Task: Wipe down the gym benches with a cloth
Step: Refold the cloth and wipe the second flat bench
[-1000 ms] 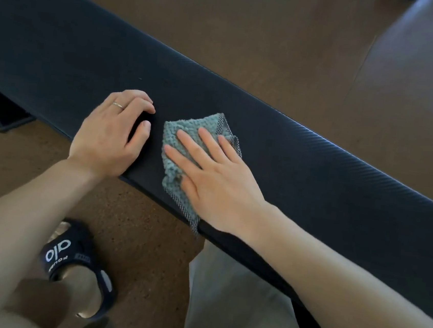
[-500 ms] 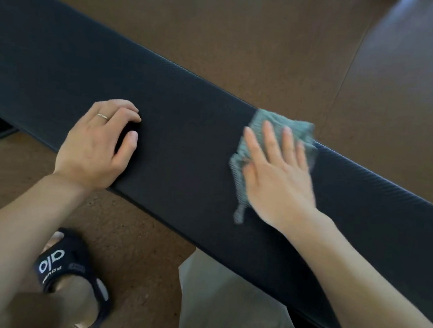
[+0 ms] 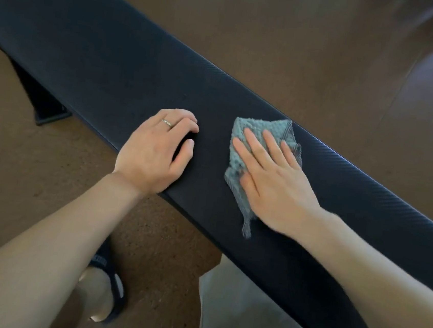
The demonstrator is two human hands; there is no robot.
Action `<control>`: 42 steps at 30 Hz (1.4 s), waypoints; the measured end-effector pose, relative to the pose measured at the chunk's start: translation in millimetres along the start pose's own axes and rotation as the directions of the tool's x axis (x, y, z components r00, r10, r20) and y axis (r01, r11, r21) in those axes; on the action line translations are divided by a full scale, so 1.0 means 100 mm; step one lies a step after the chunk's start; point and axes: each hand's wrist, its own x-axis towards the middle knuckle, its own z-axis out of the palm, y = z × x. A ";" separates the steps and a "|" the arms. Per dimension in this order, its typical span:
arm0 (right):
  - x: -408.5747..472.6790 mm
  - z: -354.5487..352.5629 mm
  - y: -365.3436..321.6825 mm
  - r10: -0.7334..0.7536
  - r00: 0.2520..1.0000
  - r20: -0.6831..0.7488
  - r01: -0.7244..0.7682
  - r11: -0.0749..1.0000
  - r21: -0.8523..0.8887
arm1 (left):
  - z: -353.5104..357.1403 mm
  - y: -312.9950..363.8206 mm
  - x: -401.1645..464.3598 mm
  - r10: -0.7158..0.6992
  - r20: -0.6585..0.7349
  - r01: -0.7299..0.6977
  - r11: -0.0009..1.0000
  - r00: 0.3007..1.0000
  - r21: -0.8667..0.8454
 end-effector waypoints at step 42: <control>-0.08 0.10 -0.97 -0.327 0.941 0.088 0.336 0.936 -0.109 | -0.42 -1.03 -0.12 -0.628 0.086 0.632 0.755 0.774 -0.172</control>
